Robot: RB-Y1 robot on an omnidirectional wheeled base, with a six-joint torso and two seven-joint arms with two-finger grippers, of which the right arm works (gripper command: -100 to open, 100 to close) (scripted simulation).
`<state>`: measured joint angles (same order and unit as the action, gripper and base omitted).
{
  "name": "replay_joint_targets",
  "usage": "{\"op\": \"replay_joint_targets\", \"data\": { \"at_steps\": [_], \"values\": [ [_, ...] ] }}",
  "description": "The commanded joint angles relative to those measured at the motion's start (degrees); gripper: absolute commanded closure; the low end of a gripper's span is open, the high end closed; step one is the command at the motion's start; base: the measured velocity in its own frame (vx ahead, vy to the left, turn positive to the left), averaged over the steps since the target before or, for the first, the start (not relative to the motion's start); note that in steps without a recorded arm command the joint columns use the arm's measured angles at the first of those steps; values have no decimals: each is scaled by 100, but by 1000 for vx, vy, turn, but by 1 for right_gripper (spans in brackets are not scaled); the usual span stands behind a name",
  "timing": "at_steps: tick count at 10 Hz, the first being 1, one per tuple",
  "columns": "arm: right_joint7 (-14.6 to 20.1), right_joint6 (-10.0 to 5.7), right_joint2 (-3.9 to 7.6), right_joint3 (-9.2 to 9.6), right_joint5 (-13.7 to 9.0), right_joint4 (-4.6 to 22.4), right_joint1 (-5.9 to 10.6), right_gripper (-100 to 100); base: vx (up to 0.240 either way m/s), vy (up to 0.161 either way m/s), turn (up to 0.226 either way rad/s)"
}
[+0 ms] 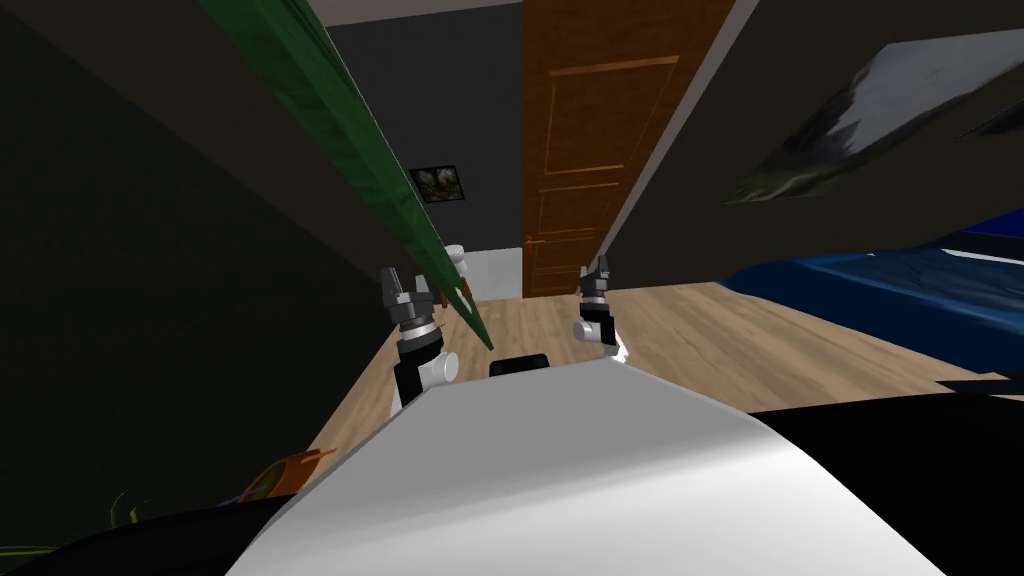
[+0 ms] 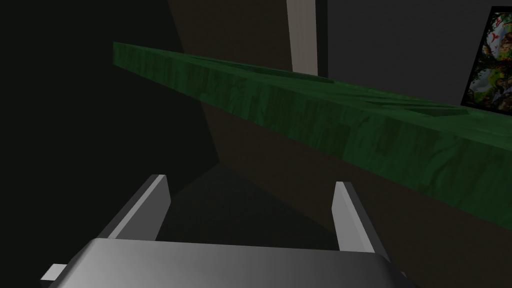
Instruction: Pull the door open
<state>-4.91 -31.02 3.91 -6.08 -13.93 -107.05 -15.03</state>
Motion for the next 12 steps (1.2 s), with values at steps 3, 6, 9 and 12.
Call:
{"op": "replay_joint_targets", "data": {
  "at_steps": [3,6,9,12],
  "values": [
    [-234,2,54,-73,-190,623,394,-100,71,-42,109],
    [-377,7,100,-135,-323,1076,658,-100,68,-32,78],
    [-522,13,144,-198,-458,1532,926,-100,60,-38,81],
    [-669,19,185,-262,-595,2006,1198,-100,57,-40,81]
  ]
}}
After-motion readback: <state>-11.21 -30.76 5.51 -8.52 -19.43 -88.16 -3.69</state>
